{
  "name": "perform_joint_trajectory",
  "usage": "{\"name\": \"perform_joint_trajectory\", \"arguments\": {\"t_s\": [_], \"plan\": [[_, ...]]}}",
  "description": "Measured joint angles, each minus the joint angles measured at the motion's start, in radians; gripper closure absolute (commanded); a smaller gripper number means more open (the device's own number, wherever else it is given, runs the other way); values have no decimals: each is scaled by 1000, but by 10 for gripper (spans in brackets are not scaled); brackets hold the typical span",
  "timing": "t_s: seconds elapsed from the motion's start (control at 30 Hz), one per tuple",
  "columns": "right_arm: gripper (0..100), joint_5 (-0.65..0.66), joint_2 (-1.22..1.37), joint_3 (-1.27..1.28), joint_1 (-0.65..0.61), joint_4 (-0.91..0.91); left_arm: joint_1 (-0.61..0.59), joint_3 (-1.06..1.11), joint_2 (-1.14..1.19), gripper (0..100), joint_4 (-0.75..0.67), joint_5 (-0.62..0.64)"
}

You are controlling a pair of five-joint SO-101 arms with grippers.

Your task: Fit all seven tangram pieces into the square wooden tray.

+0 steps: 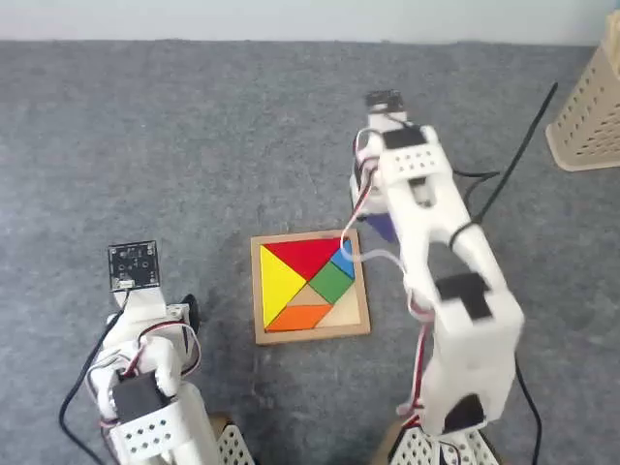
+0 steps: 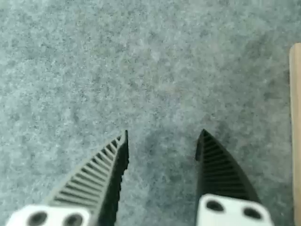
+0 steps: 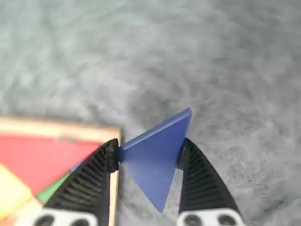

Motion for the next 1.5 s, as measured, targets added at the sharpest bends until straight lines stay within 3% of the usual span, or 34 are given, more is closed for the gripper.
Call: {"name": "perform_joint_trajectory", "arguments": {"t_s": [0.37,0.6,0.83,1.1,1.5], "plan": [[992,727,-512,569,-196,-68,0,0,0,775,0,0],[993,1166,-529,644,-261,-66,0,0,0,775,0,0],[993,1438,-422,644,-313,-64,0,0,0,775,0,0],[943,1571,-336,643,-344,-68,0,0,0,775,0,0],[886,1502,-330,617,-344,-63,0,0,0,775,0,0]]}}
